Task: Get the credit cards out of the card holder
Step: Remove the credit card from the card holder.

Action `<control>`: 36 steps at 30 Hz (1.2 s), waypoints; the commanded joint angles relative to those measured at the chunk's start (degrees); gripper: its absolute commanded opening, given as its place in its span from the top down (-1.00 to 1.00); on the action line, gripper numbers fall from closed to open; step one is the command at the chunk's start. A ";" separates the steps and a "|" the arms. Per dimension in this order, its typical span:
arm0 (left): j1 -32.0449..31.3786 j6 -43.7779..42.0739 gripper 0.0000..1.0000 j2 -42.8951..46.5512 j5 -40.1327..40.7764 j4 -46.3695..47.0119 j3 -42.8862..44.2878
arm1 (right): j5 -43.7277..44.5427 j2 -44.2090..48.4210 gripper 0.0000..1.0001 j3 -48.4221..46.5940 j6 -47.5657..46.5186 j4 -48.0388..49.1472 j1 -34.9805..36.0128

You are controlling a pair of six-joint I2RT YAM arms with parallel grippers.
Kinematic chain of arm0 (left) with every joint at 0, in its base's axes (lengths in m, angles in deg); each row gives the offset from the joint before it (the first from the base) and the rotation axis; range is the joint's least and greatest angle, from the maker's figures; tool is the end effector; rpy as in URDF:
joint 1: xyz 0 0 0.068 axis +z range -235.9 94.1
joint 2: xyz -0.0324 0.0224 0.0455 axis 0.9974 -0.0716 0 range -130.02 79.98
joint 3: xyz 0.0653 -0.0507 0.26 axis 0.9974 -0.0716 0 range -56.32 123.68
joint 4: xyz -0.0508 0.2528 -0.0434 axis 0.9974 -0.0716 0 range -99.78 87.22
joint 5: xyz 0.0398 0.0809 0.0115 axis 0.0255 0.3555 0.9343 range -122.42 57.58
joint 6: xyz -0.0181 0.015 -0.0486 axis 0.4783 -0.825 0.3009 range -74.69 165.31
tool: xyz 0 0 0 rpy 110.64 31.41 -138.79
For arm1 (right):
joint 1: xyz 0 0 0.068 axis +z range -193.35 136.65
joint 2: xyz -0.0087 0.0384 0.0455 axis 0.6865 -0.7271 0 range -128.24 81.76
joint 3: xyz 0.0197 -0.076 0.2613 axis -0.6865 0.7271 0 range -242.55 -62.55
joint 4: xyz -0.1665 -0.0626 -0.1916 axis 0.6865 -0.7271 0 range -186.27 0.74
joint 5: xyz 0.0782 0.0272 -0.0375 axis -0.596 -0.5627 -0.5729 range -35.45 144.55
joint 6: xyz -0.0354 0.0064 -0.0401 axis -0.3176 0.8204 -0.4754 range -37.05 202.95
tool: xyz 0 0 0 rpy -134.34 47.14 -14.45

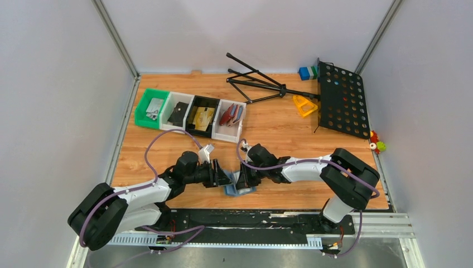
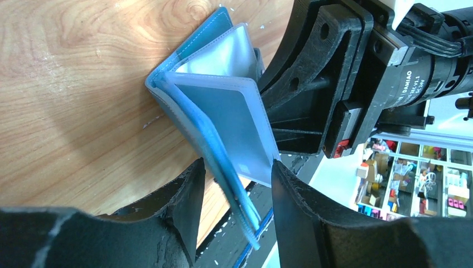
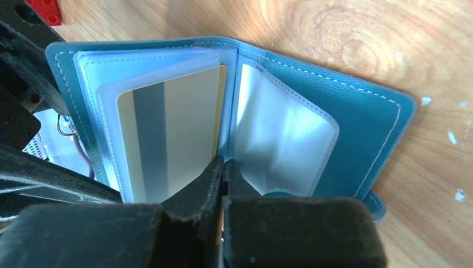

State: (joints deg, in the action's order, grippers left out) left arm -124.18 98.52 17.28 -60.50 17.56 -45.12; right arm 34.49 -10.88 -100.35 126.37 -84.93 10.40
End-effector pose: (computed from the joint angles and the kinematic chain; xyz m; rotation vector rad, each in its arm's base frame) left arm 0.1377 -0.1300 0.1391 0.0238 2.4098 -1.3801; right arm 0.1620 0.2415 0.1285 -0.4205 2.7175 1.0599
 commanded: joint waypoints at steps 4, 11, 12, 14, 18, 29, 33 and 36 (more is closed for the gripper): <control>-0.23 -1.97 -0.13 -0.87 0.23 -0.62 1.45 | 0.21 -0.60 1.00 -2.57 -1.41 -0.45 0.94; -0.21 -1.91 -0.23 0.49 0.42 -1.07 1.52 | 0.45 -0.87 1.00 -2.85 -1.70 -0.81 1.34; -0.21 -2.01 -0.23 0.43 0.51 -1.35 1.63 | 0.52 -0.87 1.00 -3.01 -1.80 -0.94 1.47; -0.21 -2.22 -0.22 -0.24 0.44 -1.82 1.80 | 1.02 -0.80 1.00 -3.66 -2.05 -1.69 1.92; -0.21 -2.68 -0.16 -1.28 0.86 -4.45 2.85 | 3.24 -0.72 1.00 -5.40 -3.24 -4.85 3.00; -0.22 -6.80 0.14 -0.65 3.68 -15.49 6.50 | 4.71 2.17 0.85 -4.62 -3.79 -7.09 3.31; -0.21 -6.75 0.17 -0.70 3.64 -15.45 6.44 | 3.42 4.83 0.73 -2.45 -2.92 -5.17 2.57; -0.20 -6.89 0.19 -0.76 3.61 -15.54 6.39 | 1.69 6.29 0.70 -1.00 -1.80 -2.74 1.77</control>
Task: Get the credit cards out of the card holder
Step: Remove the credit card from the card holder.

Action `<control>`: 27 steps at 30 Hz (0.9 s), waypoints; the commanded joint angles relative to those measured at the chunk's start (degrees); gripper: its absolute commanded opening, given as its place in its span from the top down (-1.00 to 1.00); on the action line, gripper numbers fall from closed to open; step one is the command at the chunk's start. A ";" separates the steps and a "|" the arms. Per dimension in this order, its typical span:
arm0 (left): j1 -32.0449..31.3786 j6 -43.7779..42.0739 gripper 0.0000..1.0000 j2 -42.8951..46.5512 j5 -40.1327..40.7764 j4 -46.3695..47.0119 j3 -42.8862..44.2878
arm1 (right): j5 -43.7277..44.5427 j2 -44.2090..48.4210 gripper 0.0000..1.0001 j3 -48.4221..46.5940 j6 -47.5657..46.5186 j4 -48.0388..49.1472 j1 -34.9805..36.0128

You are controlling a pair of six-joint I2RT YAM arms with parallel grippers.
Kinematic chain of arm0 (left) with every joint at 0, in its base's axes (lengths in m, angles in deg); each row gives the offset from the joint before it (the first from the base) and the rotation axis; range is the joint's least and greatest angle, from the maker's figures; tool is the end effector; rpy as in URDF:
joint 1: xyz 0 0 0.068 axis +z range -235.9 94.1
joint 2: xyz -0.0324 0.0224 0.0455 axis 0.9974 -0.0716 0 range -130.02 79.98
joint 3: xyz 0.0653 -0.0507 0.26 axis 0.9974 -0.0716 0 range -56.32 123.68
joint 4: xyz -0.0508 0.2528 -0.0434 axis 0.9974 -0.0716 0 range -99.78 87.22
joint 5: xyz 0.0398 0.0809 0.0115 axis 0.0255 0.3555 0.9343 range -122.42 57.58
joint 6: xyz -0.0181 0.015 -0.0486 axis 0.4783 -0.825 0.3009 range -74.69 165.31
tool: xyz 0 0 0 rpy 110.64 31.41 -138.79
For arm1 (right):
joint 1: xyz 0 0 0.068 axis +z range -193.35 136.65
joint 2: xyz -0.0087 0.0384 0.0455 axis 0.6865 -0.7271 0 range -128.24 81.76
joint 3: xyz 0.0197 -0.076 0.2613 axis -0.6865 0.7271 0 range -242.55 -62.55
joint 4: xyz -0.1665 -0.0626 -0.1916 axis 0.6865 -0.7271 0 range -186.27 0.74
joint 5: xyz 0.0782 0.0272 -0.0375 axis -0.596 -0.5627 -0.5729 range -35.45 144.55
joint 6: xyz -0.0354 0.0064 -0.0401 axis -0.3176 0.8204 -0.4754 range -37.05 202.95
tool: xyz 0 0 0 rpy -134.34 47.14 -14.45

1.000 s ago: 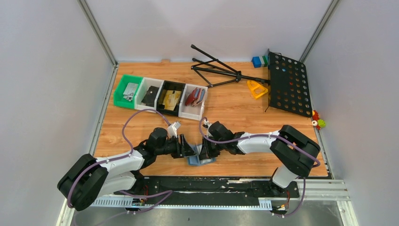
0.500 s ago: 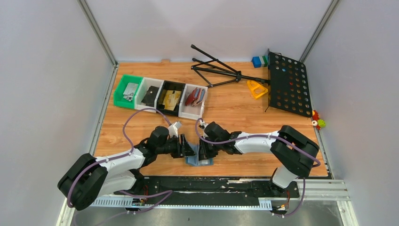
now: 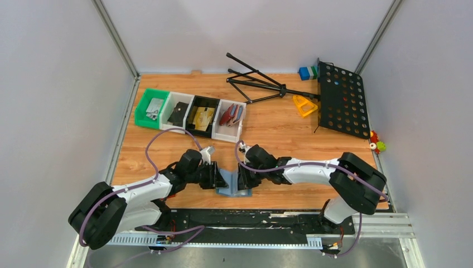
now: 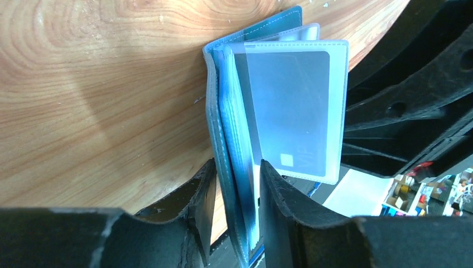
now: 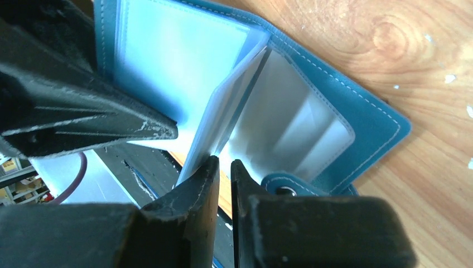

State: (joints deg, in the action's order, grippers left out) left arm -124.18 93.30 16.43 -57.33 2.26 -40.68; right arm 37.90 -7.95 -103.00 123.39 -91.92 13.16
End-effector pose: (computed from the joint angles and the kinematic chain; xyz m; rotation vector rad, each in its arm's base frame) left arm 0.1392 -0.1289 0.1359 0.0294 2.5836 -1.1813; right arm 0.1519 0.2480 0.1459 -0.5211 2.7002 0.9761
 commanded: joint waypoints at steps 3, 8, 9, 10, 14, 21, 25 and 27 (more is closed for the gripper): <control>-0.18 -1.65 0.27 0.01 0.60 -0.35 1.98 | -2.60 4.79 0.67 2.93 2.07 6.08 -1.60; -0.19 -1.81 0.41 -0.22 0.82 -0.42 1.91 | -4.67 7.67 0.25 6.97 4.92 13.07 -2.43; -0.21 -1.80 0.42 -0.24 0.82 -0.42 1.89 | -5.07 8.12 0.19 7.86 5.52 14.99 -2.53; -0.21 -1.75 0.43 -0.32 0.78 -0.29 1.88 | -5.64 8.35 0.16 8.56 5.89 16.39 -2.69; -0.19 -1.16 0.52 -0.40 0.24 0.94 1.50 | -8.04 7.45 0.10 9.37 6.88 20.28 -3.10; -0.21 -0.82 0.59 -0.37 -0.13 1.51 1.15 | -10.47 5.95 -0.30 10.88 9.29 27.00 -3.56; -0.21 -0.79 0.60 -0.15 -0.22 1.46 1.15 | -10.44 5.43 -0.41 10.31 9.19 26.34 -3.51; -0.17 -0.62 0.60 0.08 -0.40 1.51 1.15 | -10.05 5.29 -0.53 10.07 8.89 25.18 -3.51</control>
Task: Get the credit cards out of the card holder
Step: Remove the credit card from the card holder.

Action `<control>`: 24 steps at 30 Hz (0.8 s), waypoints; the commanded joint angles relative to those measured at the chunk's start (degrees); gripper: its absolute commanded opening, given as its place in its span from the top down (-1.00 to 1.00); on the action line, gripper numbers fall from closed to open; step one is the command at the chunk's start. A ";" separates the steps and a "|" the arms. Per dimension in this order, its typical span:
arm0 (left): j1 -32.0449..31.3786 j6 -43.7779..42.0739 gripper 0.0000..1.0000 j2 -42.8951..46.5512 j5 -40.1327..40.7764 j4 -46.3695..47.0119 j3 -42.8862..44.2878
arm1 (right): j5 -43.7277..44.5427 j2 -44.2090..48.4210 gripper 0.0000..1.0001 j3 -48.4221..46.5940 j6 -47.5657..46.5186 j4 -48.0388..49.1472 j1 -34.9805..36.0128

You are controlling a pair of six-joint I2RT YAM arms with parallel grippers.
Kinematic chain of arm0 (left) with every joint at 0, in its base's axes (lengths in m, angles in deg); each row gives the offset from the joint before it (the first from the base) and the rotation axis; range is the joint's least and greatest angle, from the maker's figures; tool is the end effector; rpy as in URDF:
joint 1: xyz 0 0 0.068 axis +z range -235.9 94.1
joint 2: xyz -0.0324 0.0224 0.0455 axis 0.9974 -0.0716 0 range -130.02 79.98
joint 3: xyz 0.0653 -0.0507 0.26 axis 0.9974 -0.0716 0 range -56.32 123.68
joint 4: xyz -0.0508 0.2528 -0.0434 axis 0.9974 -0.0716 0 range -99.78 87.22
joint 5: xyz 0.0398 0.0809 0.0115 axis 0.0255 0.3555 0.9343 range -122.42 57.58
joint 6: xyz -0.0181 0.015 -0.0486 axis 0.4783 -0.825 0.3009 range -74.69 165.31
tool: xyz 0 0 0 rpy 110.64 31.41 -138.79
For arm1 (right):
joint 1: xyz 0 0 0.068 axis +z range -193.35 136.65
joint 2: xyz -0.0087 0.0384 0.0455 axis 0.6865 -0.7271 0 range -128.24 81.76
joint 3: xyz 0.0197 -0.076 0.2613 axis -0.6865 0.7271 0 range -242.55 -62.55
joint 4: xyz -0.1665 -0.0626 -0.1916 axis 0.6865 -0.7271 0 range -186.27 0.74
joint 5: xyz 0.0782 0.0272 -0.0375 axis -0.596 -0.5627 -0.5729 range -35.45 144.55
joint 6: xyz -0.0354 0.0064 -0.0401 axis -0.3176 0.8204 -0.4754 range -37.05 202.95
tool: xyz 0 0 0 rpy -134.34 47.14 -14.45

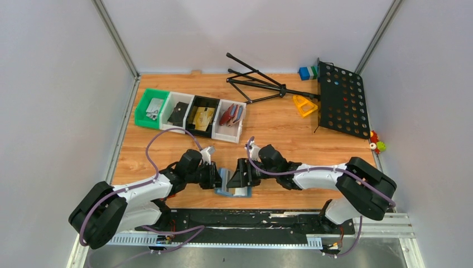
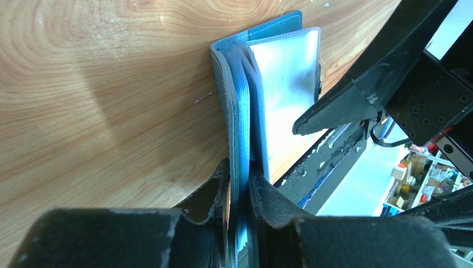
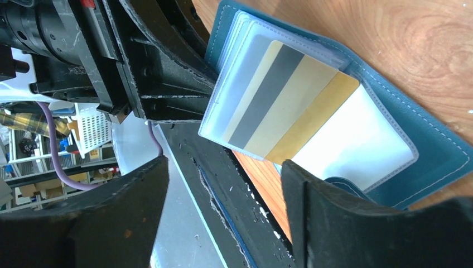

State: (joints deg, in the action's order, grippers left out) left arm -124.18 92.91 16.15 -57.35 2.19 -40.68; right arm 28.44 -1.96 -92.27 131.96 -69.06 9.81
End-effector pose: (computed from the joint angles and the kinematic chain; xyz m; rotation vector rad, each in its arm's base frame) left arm 0.1392 -0.1290 0.1350 0.0364 2.5880 -1.1759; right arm 0.1504 0.2268 0.1540 -0.3985 2.4795 1.3985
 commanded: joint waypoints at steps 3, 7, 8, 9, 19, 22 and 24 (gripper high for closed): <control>-0.21 0.06 0.60 0.71 -0.55 1.82 1.26 | -0.36 -1.26 -0.60 -1.35 -0.01 0.98 -0.17; -0.21 0.54 0.61 1.44 -1.08 2.20 1.28 | -0.17 -2.85 -0.55 -1.84 0.50 0.12 -0.17; -0.21 0.68 0.61 1.61 -1.35 2.42 1.21 | -0.42 -3.31 -0.57 -1.89 0.86 0.80 -0.19; -0.21 0.80 0.61 1.76 -1.42 2.53 1.16 | -0.76 -3.88 -0.66 -1.91 1.25 1.34 -0.17; -0.13 2.16 0.54 5.02 -1.17 1.93 -0.84 | -1.21 -7.09 -0.62 -0.95 5.92 7.27 -0.17; -0.14 2.65 0.45 7.00 -1.90 2.66 -1.64 | -1.76 -7.72 -0.68 -0.83 7.08 8.78 -0.21; -0.15 3.08 0.36 8.16 -2.86 3.42 -2.10 | -2.18 -8.09 -0.74 0.01 8.22 10.90 -0.32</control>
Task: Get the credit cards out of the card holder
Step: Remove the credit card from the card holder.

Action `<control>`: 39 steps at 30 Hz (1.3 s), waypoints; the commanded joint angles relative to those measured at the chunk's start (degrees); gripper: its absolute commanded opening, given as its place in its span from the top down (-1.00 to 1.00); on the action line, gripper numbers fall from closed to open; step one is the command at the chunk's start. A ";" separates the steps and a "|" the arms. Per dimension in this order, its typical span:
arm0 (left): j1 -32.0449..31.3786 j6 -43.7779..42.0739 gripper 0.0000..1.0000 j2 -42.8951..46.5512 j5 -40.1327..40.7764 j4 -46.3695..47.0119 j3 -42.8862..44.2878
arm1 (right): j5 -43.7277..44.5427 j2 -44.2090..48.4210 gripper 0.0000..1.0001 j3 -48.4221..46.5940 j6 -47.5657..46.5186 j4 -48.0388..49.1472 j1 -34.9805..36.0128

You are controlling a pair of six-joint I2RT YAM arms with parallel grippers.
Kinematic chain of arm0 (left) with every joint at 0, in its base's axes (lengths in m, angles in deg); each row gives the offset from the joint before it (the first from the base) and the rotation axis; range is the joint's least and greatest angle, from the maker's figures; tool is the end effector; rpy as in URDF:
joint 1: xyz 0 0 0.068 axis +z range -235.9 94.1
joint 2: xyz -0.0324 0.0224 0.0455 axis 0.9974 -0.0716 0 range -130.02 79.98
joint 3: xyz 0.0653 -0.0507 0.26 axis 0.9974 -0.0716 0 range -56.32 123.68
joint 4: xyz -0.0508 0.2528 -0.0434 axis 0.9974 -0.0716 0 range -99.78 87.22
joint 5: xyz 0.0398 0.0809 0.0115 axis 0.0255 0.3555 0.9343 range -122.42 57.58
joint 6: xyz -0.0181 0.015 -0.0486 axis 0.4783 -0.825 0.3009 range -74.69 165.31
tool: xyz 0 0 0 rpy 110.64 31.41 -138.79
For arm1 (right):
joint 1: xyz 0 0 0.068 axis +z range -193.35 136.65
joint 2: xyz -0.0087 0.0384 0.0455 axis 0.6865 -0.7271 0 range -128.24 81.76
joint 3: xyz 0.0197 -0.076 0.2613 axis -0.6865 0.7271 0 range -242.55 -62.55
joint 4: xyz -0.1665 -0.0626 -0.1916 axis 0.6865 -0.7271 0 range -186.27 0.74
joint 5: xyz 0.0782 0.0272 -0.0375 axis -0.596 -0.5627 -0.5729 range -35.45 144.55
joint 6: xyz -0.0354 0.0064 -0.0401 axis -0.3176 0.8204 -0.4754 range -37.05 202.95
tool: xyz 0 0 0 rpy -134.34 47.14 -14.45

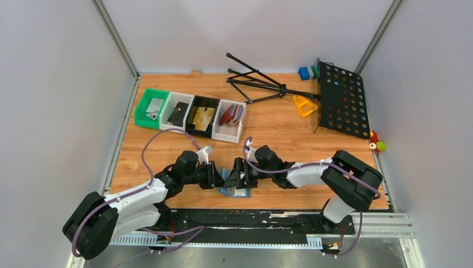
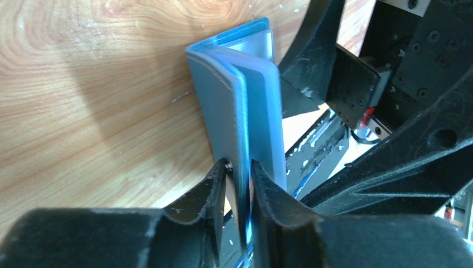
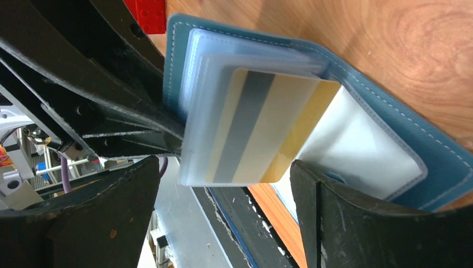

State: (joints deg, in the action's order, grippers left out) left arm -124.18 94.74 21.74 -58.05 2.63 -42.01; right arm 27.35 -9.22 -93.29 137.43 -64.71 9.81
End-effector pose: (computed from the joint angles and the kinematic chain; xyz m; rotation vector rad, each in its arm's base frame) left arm 0.1335 -0.1250 0.1451 0.0302 2.5147 -1.2449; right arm 0.1572 0.2370 0.1329 -0.2888 2.5705 1.4295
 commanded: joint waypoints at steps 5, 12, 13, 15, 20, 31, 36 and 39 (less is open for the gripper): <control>-0.04 1.64 0.09 5.10 -2.52 2.94 -1.36 | -2.07 -1.93 -0.55 3.20 5.59 12.07 -1.17; -0.04 1.70 -0.13 5.86 -2.68 2.35 -1.58 | -3.03 -2.42 -0.45 3.55 6.78 14.73 -1.18; -0.05 1.72 -0.16 5.79 -2.61 2.28 -1.72 | -3.01 -2.33 -0.42 3.58 6.78 14.61 -1.22; -0.04 2.01 -0.23 5.68 -2.11 2.38 -1.93 | -2.87 -2.03 -0.25 3.53 6.65 14.20 -1.23; 0.71 4.81 -0.21 5.65 -3.08 6.37 -3.91 | -2.25 -1.71 -0.10 3.67 6.52 13.33 -1.30; 2.05 5.24 -0.08 9.40 -4.05 6.83 -4.59 | -1.68 -0.36 0.27 4.63 6.52 12.85 -2.27; 2.06 4.54 0.05 8.67 -4.08 5.94 -4.02 | -1.07 0.65 0.40 5.38 6.24 11.48 -2.79; 2.05 4.58 -0.07 8.70 -4.38 6.25 -3.98 | -0.68 0.64 0.49 5.17 5.50 9.94 -2.89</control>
State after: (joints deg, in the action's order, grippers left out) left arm -122.15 99.44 30.00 -60.96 6.46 -47.70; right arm 24.57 -9.98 -88.38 144.33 -53.50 7.39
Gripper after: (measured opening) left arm 0.493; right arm 0.279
